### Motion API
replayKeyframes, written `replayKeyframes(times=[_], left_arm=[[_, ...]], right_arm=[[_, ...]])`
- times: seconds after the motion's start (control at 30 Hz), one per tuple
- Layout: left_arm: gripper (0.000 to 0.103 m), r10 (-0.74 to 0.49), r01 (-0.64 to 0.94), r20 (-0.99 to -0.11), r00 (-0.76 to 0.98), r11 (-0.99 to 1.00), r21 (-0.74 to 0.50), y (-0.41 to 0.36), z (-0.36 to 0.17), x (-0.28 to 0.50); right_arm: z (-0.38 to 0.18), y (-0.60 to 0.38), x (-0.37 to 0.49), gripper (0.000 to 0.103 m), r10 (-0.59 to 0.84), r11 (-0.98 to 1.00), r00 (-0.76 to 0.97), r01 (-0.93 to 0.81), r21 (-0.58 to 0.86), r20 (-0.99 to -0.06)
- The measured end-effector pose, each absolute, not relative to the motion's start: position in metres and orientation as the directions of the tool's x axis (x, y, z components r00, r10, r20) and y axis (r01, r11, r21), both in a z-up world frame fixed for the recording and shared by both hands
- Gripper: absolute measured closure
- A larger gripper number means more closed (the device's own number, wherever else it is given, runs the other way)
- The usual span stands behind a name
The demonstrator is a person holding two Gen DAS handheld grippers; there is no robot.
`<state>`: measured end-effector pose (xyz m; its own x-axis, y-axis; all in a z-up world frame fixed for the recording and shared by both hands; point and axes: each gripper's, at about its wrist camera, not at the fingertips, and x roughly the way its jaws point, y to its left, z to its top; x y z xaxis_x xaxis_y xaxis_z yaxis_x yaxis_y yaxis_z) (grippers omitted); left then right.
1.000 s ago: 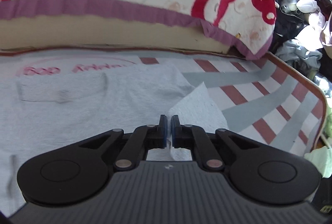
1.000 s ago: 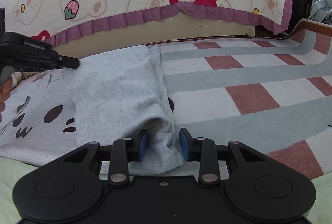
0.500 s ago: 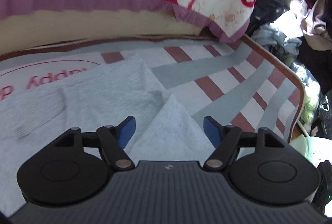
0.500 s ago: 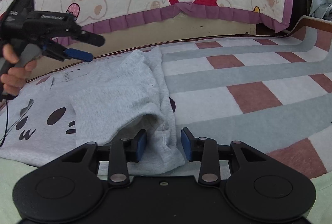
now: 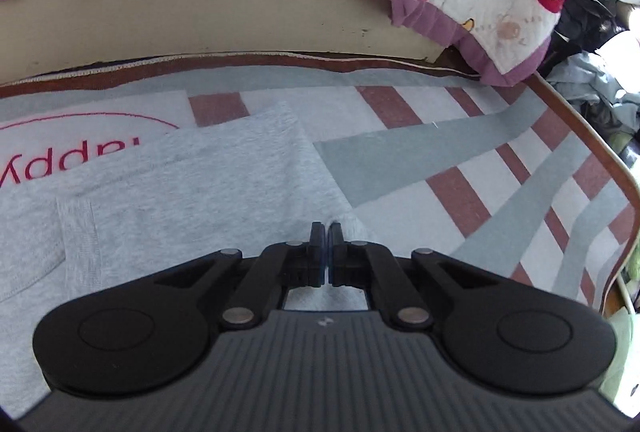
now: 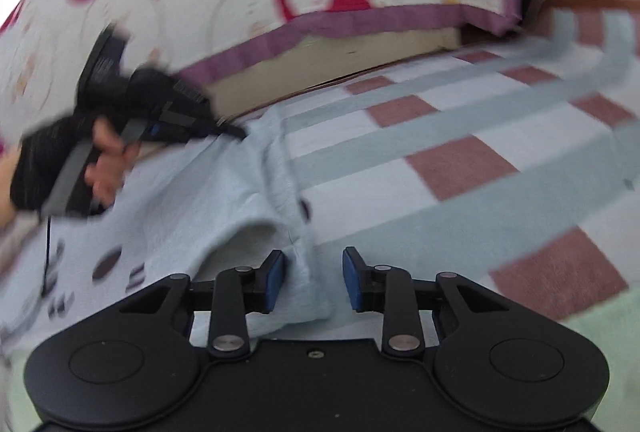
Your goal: Fold clothes
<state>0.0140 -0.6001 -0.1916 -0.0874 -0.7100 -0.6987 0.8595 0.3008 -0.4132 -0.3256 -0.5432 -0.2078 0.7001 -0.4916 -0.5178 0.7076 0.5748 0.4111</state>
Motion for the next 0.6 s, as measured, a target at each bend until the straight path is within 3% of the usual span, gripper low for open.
replayKeyframes(times=[0.03,0.07,0.17,0.23,0.27,0.3,0.43,0.5,0.6], left_arm=[[0.102,-0.710,0.865,-0.698,-0.089,0.293,-0.408,-0.602,-0.192,0.013],[0.102,-0.705,0.873,-0.704,-0.087,0.287,-0.395,-0.604,-0.191,0.011],[0.094,-0.701,0.868,-0.708,-0.080,0.301,-0.396,-0.593,-0.181,0.013],[0.067,-0.726,0.867,-0.683,-0.084,0.284,-0.409,-0.572,-0.166,0.013],[0.059,-0.739,0.877,-0.670,-0.068,0.276,-0.393,-0.558,-0.158,0.012],[0.050,-0.745,0.890,-0.665,-0.046,0.271,-0.366,-0.542,-0.152,0.011],[0.049,-0.691,0.911,-0.716,0.095,0.351,-0.218,-0.474,-0.140,0.013],[0.049,-0.655,0.886,-0.736,0.168,0.427,-0.178,-0.432,-0.137,0.026],[0.048,-0.605,0.840,-0.757,0.246,0.523,-0.145,-0.373,-0.135,0.045]], right_arm=[[-0.210,-0.547,-0.330,0.085,-0.497,0.545,0.695,0.716,0.437,-0.519],[-0.211,-0.550,-0.332,0.103,-0.504,0.522,0.684,0.727,0.445,-0.527],[-0.212,-0.553,-0.336,0.103,-0.517,0.472,0.659,0.752,0.459,-0.547],[-0.206,-0.552,-0.336,0.103,-0.533,0.439,0.615,0.788,0.431,-0.581],[-0.201,-0.550,-0.333,0.100,-0.540,0.437,0.592,0.805,0.402,-0.598],[-0.194,-0.547,-0.330,0.087,-0.553,0.445,0.569,0.819,0.362,-0.608],[-0.167,-0.542,-0.307,0.073,-0.545,0.586,0.638,0.754,0.296,-0.544],[-0.158,-0.545,-0.286,0.059,-0.491,0.679,0.696,0.683,0.270,-0.524],[-0.160,-0.552,-0.251,0.052,-0.388,0.758,0.680,0.620,0.204,-0.622]])
